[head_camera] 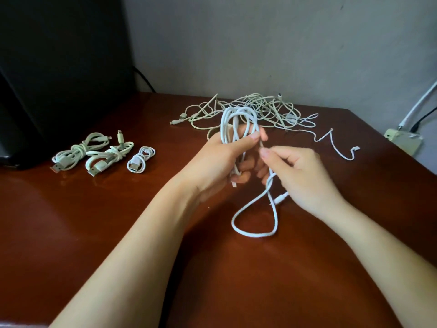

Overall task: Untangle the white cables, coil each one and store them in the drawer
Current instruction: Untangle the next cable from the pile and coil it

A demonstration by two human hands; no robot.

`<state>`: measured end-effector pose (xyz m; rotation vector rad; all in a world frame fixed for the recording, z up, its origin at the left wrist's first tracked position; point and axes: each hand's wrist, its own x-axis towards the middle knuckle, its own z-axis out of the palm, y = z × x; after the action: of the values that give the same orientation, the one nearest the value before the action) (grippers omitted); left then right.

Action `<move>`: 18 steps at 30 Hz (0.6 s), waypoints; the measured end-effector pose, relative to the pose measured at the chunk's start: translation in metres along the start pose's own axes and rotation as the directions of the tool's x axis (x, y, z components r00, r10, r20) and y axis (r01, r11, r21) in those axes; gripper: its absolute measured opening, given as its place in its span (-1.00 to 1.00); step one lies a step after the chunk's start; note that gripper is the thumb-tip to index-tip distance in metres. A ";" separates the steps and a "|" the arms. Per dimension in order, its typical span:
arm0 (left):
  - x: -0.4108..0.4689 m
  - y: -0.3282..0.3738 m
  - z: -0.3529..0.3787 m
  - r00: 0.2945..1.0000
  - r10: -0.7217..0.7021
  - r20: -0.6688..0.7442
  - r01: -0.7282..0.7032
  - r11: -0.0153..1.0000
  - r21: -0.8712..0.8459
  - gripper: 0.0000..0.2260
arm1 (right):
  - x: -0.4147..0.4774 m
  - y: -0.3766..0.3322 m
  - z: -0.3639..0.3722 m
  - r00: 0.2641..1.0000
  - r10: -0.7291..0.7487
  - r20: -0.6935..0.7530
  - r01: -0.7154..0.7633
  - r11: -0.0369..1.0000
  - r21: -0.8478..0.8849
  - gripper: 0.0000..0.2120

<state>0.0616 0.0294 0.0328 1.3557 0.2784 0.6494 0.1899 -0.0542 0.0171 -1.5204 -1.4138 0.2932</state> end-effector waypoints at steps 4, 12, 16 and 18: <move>0.003 -0.002 -0.005 0.991 0.020 -0.132 -0.012 0.998 0.055 -0.84 | 0.000 0.007 0.002 0.991 -0.128 -0.045 0.110 0.951 -0.288 -0.77; 0.006 -0.005 -0.010 0.971 0.051 -0.232 -0.032 0.996 0.084 -0.85 | -0.001 0.009 -0.001 0.981 -0.181 0.068 0.194 0.922 -0.335 -0.80; 0.009 -0.007 -0.015 0.954 0.069 -0.292 -0.065 0.998 0.023 -0.84 | -0.004 0.001 -0.001 0.956 -0.265 0.127 0.284 0.944 -0.170 -0.85; 0.012 -0.008 -0.021 0.929 0.070 -0.363 -0.084 0.996 -0.023 -0.83 | -0.006 -0.005 -0.001 0.947 -0.286 0.144 0.295 0.954 -0.045 -0.87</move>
<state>0.0620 0.0523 0.0231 1.2088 0.5084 0.9691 0.1857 -0.0606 0.0185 -1.3399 -1.7485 0.1723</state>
